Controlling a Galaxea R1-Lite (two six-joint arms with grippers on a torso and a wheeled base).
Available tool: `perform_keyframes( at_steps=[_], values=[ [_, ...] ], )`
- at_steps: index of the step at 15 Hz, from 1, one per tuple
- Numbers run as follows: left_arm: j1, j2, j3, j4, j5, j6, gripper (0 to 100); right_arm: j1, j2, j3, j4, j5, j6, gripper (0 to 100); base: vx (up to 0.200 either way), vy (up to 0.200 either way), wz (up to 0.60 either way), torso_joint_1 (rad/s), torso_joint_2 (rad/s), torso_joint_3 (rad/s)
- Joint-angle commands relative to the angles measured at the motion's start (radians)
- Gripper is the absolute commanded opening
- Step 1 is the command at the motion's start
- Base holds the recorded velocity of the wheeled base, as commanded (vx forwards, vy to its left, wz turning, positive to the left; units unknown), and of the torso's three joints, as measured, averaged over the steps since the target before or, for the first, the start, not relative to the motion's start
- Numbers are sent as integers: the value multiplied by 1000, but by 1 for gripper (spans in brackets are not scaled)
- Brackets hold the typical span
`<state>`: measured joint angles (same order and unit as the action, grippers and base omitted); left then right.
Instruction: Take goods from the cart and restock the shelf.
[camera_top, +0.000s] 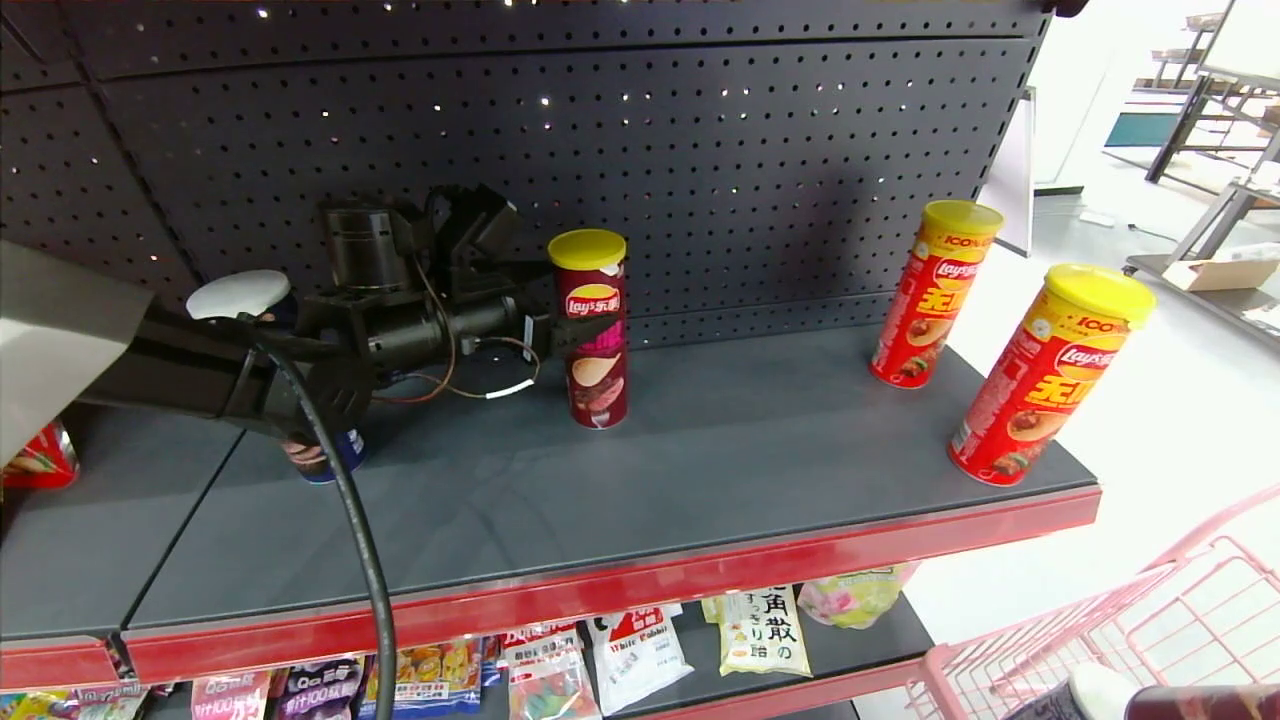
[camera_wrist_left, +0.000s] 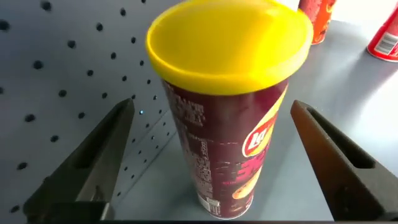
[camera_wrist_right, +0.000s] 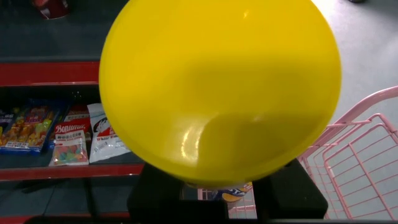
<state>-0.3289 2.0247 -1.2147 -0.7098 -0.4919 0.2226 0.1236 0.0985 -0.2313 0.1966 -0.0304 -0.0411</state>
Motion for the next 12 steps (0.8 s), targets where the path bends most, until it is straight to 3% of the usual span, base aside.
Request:
perform_keyframes(
  at_steps=[1,11,12],
  values=[
    [-2,26,-25,-2,1,1,100,1,0,-2,0,0,0,0,0,0,0,0,0,0],
    [-42,126,-187,-2,24,-22,100,-1,1,-5,1,0,0,0,0,0,0,0,0,0],
    [-42,129,-192,-2,26,-23,0,-1,1,-5,1,0,0,0,0,0,0,0,0,0]
  ],
)
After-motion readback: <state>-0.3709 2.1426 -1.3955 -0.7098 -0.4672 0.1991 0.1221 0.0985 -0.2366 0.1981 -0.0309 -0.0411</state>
